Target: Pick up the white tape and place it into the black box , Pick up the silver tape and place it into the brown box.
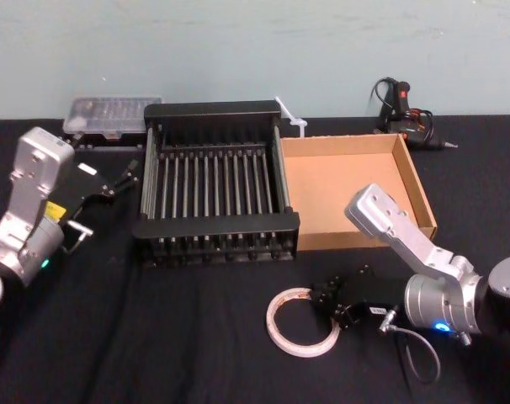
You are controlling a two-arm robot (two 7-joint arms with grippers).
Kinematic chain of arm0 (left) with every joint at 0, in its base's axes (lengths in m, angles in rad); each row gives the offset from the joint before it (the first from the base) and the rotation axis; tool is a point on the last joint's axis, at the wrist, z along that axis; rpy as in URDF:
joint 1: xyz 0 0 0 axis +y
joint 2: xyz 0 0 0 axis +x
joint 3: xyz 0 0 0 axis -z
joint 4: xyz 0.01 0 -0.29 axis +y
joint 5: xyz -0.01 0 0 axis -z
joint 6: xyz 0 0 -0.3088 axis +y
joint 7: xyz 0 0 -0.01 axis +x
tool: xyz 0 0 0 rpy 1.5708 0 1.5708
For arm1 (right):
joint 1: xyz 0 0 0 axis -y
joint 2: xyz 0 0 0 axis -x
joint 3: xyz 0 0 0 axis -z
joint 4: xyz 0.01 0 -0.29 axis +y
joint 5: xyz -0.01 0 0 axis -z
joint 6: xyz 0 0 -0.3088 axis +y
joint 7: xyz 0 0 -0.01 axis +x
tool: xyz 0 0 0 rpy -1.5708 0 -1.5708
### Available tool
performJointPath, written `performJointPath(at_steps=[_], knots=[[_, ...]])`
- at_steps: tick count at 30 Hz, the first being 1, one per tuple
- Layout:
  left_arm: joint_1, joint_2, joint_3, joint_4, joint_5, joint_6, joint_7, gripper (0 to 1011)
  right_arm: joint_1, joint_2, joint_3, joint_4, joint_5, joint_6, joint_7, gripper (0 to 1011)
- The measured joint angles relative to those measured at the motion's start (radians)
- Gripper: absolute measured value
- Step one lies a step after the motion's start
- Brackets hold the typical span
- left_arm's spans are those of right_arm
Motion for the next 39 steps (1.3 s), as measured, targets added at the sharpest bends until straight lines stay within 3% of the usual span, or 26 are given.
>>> performJointPath(at_steps=[8, 18, 31, 39], knots=[[0.000, 0.000, 0.000, 0.000, 0.000, 0.000, 0.000, 1001, -0.003, 0.004, 0.011, -0.006, 0.013, 0.001, 0.008, 90], [0.000, 0.000, 0.000, 0.000, 0.000, 0.000, 0.000, 1001, -0.021, 0.048, 0.044, -0.037, 0.050, -0.005, 0.022, 90], [0.000, 0.000, 0.000, 0.000, 0.000, 0.000, 0.000, 1001, -0.058, 0.121, 0.129, -0.078, 0.113, -0.003, -0.016, 90], [0.000, 0.000, 0.000, 0.000, 0.000, 0.000, 0.000, 1001, -0.047, 0.122, 0.167, -0.078, 0.141, 0.024, -0.058, 90]])
